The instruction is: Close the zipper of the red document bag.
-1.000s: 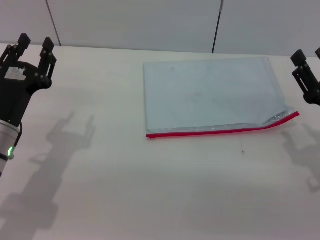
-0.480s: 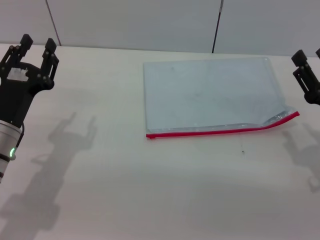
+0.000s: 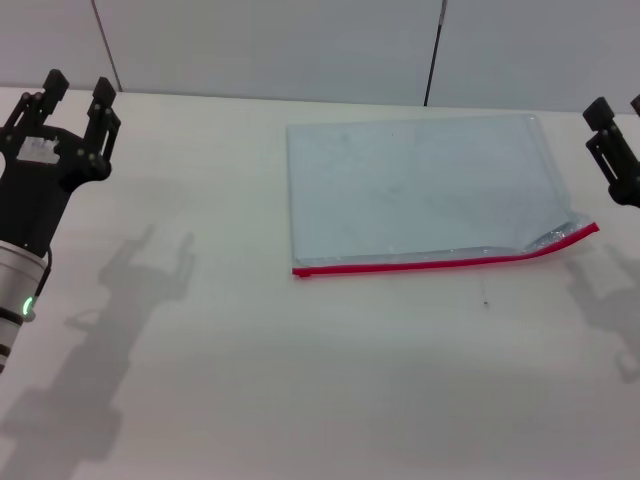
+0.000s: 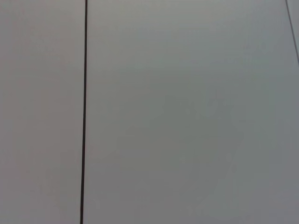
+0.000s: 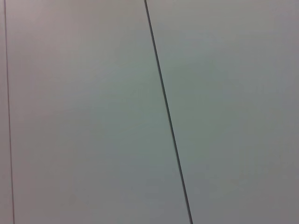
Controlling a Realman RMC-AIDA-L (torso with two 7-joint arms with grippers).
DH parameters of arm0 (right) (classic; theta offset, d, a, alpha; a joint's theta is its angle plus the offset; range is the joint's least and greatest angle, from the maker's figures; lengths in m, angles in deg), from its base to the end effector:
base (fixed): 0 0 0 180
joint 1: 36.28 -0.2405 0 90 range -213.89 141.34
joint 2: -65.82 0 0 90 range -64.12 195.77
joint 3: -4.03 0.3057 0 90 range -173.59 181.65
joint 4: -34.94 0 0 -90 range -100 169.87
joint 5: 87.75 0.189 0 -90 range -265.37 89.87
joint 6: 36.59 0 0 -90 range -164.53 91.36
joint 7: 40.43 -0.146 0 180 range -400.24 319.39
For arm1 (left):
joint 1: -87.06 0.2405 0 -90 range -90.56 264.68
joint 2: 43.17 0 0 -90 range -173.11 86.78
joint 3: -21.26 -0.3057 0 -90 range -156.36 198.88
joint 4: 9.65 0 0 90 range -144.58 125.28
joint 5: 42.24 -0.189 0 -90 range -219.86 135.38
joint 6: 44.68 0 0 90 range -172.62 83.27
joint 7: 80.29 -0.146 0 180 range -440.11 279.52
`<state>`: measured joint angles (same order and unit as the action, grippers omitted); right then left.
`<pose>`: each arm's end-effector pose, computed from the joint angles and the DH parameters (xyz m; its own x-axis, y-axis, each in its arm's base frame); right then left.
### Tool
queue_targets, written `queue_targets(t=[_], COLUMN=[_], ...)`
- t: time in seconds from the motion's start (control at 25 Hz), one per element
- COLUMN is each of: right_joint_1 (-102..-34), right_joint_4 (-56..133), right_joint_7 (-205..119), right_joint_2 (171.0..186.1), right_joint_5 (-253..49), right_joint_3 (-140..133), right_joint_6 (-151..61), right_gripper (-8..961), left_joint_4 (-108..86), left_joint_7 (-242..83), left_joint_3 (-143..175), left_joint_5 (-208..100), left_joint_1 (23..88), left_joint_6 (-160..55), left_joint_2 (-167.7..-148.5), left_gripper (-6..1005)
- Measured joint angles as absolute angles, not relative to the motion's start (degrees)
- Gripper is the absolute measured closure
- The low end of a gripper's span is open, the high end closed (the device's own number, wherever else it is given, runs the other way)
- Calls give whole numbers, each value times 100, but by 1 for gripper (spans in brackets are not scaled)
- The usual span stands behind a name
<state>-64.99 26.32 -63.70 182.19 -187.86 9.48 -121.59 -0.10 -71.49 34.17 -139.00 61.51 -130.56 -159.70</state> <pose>0.3067 0.3365 -0.0195 0.5121 0.1673 -0.8425 -0.7214 -0.4486 -0.5276 -0.3310 0.3269 0.0027 0.6454 -0.2885 0.7073 0.6799 -0.2052 -0.7040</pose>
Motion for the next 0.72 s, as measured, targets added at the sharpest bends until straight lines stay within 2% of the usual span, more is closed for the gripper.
queue_targets(t=[0.72], right_joint_1=[-6511], right_joint_4=[2632], right_joint_7=[-6379], right_joint_2=[18210], right_joint_5=[-18786], right_joint_3=[948], right_joint_6=[-12179], right_gripper=[309], left_joint_4=[-7], left_joint_7=[-7133], left_joint_3=[3391], left_joint_5=[-13900], left_joint_1=[6113], left_joint_6=[-13037], left_joint_2=[-15971], left_gripper=[489])
